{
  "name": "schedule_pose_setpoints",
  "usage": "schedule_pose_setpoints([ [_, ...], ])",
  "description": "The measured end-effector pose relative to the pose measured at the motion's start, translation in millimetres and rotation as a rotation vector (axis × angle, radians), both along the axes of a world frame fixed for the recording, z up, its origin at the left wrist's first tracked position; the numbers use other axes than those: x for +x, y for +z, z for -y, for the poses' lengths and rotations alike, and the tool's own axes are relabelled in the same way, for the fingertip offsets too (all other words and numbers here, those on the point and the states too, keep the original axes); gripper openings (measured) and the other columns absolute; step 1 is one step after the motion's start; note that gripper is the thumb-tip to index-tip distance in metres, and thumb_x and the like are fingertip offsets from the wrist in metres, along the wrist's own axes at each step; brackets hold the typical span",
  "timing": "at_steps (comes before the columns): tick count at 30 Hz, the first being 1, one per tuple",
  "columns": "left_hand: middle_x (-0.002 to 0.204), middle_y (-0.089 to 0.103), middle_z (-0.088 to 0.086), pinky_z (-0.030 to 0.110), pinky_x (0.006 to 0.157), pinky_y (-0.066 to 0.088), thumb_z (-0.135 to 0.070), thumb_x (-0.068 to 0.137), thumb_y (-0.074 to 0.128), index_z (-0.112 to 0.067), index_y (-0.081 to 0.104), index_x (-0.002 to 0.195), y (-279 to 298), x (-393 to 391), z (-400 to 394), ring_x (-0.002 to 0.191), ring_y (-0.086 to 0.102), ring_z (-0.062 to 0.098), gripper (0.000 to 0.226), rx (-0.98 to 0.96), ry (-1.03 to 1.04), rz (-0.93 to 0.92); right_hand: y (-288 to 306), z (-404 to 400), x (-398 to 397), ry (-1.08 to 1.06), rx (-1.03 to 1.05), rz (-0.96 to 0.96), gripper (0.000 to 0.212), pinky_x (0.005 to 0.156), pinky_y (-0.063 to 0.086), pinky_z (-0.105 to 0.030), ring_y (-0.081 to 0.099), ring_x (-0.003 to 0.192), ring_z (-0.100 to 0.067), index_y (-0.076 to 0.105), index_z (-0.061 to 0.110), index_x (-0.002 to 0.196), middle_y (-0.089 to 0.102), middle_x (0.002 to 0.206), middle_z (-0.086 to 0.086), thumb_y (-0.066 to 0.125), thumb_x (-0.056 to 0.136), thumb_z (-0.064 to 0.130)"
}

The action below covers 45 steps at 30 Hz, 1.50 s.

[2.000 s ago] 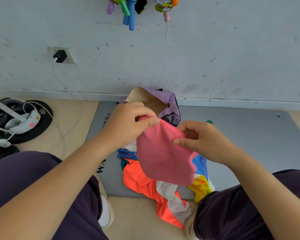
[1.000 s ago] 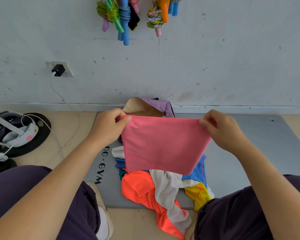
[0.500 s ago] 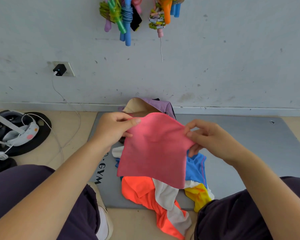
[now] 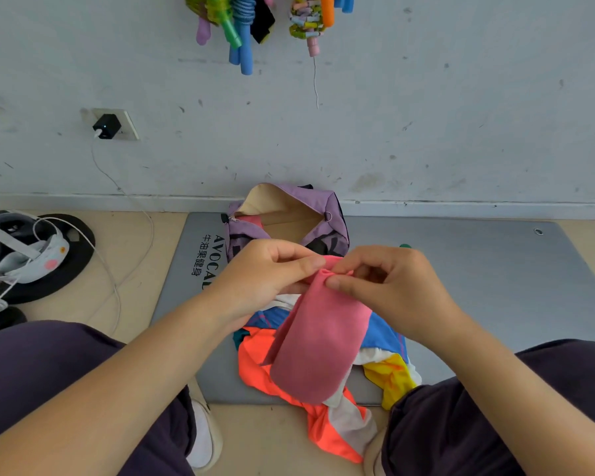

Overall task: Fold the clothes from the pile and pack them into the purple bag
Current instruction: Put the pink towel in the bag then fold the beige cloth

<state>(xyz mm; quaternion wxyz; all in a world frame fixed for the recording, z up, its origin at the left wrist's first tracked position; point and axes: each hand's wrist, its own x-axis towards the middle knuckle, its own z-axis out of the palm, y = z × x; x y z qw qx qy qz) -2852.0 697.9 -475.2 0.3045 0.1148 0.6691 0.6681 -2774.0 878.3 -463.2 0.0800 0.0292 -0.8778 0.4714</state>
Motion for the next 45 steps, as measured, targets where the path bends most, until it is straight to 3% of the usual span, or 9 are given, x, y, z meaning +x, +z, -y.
schedule_pose_setpoints([
  [9, 0.089, 0.073, 0.002, 0.03, 0.086, 0.057, -0.029, 0.082, 0.068, -0.009, 0.074, 0.096, 3, 5, -2, 0.087, 0.068, 0.014, 0.025, 0.05, -0.061, -0.036, 5, 1, 1, -0.101, 0.028, -0.174, 0.01, 0.061, 0.039, -0.014, 0.049, 0.068, -0.008, 0.072, 0.011, 0.072, 0.051, 0.075, 0.003, 0.083, 0.074, 0.012],
  [14, 0.078, 0.073, -0.01, 0.012, 0.071, 0.049, -0.018, 0.073, 0.078, -0.013, 0.072, 0.086, 5, 8, -2, 0.077, 0.067, 0.0, 0.015, 0.016, -0.076, -0.262, 7, -4, 1, -0.069, 0.134, -0.158, 0.014, 0.075, 0.039, -0.01, 0.052, 0.085, -0.003, 0.068, 0.024, 0.075, 0.051, 0.09, 0.003, 0.079, 0.075, 0.034],
  [19, 0.079, 0.071, -0.008, 0.02, 0.077, 0.051, -0.016, 0.074, 0.077, -0.025, 0.075, 0.079, 11, -6, 12, 0.079, 0.063, 0.006, 0.011, 0.022, -0.054, -0.343, 11, -44, -5, -0.033, 0.493, 0.236, 0.031, 0.105, 0.035, -0.043, 0.042, 0.114, -0.016, 0.062, 0.046, 0.105, 0.045, 0.117, 0.008, 0.063, 0.076, 0.058],
  [21, 0.084, 0.072, -0.003, 0.024, 0.081, 0.052, -0.022, 0.072, 0.076, -0.019, 0.074, 0.084, 12, -13, 17, 0.083, 0.065, 0.01, 0.012, 0.047, -0.05, -0.338, 14, -57, -5, -0.02, 0.474, 0.247, 0.018, 0.103, 0.038, -0.041, 0.049, 0.109, -0.013, 0.064, 0.041, 0.104, 0.05, 0.114, 0.01, 0.064, 0.086, 0.042],
  [24, 0.086, 0.073, -0.001, 0.025, 0.081, 0.054, -0.019, 0.078, 0.076, -0.015, 0.073, 0.087, 7, -20, 21, 0.084, 0.066, 0.011, 0.011, -0.053, 0.003, -0.381, 19, -60, -4, -0.034, 0.399, 0.143, 0.01, 0.084, 0.04, -0.011, 0.057, 0.093, -0.004, 0.064, 0.039, 0.086, 0.063, 0.1, 0.018, 0.066, 0.088, 0.029],
  [27, 0.085, 0.073, -0.007, 0.026, 0.081, 0.052, -0.015, 0.084, 0.075, -0.019, 0.074, 0.086, -2, -27, 23, 0.083, 0.067, 0.006, 0.005, -0.336, 0.057, -0.604, 21, -56, -2, -0.091, 0.365, 0.09, 0.013, 0.068, 0.038, -0.004, 0.058, 0.08, 0.003, 0.067, 0.038, 0.077, 0.068, 0.084, 0.024, 0.072, 0.084, 0.028],
  [31, 0.08, 0.069, -0.014, 0.011, 0.068, 0.045, -0.018, 0.084, 0.075, -0.022, 0.074, 0.084, -12, -25, 22, 0.077, 0.062, -0.002, 0.004, -0.529, 0.016, -0.743, 19, -49, 0, -0.064, 0.368, 0.038, 0.012, 0.069, 0.037, 0.001, 0.058, 0.081, 0.012, 0.07, 0.026, 0.076, 0.068, 0.079, 0.018, 0.076, 0.081, 0.018],
  [40, 0.08, 0.071, -0.007, 0.011, 0.065, 0.044, -0.014, 0.085, 0.074, -0.015, 0.076, 0.089, -17, -22, 16, 0.074, 0.061, -0.001, 0.005, -0.502, 0.036, -0.809, 18, -44, 1, -0.058, 0.408, -0.024, 0.013, 0.072, 0.039, -0.002, 0.057, 0.086, 0.003, 0.066, 0.021, 0.078, 0.065, 0.077, 0.014, 0.075, 0.081, 0.012],
  [45, 0.084, 0.07, -0.011, 0.014, 0.074, 0.048, -0.012, 0.09, 0.067, -0.017, 0.07, 0.093, -11, -23, 15, 0.077, 0.064, 0.0, 0.006, -0.361, 0.101, -0.696, 15, -48, -2, -0.084, 0.469, -0.005, 0.019, 0.073, 0.035, 0.001, 0.057, 0.074, -0.008, 0.067, 0.016, 0.102, 0.064, 0.081, 0.005, 0.07, 0.085, 0.008],
])
